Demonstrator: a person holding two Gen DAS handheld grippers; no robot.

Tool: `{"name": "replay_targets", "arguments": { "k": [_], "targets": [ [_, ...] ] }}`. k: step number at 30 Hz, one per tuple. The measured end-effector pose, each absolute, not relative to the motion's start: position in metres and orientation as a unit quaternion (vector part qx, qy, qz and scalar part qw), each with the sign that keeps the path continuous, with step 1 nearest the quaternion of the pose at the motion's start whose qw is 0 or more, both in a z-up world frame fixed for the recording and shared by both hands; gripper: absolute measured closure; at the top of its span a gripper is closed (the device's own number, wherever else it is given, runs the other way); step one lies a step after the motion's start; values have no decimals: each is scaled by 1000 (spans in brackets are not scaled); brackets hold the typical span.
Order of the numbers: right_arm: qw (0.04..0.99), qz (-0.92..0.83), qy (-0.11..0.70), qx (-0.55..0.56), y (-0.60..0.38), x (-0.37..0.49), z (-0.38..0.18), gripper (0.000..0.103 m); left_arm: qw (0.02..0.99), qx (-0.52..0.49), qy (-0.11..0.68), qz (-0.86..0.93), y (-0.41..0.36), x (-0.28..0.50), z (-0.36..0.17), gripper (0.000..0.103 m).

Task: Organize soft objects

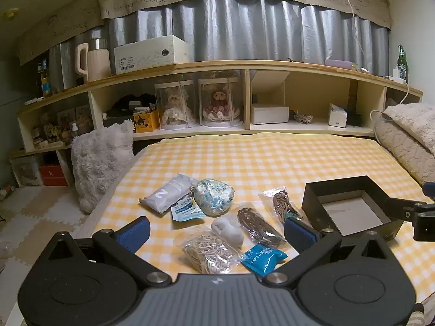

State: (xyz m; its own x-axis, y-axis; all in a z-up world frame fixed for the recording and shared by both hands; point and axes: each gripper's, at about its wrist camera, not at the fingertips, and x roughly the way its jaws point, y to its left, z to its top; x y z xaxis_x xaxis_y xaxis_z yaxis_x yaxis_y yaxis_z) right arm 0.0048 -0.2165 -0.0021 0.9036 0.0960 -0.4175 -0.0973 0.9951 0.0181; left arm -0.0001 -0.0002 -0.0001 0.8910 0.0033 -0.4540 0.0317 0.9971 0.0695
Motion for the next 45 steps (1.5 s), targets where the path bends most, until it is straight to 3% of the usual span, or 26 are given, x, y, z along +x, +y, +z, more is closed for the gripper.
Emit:
{"name": "replay_targets", "arguments": {
  "k": [45],
  "targets": [
    [975,46,217,-2,-219,6,0,1,971,34,235,-9,0,0,0,0]
  ]
}}
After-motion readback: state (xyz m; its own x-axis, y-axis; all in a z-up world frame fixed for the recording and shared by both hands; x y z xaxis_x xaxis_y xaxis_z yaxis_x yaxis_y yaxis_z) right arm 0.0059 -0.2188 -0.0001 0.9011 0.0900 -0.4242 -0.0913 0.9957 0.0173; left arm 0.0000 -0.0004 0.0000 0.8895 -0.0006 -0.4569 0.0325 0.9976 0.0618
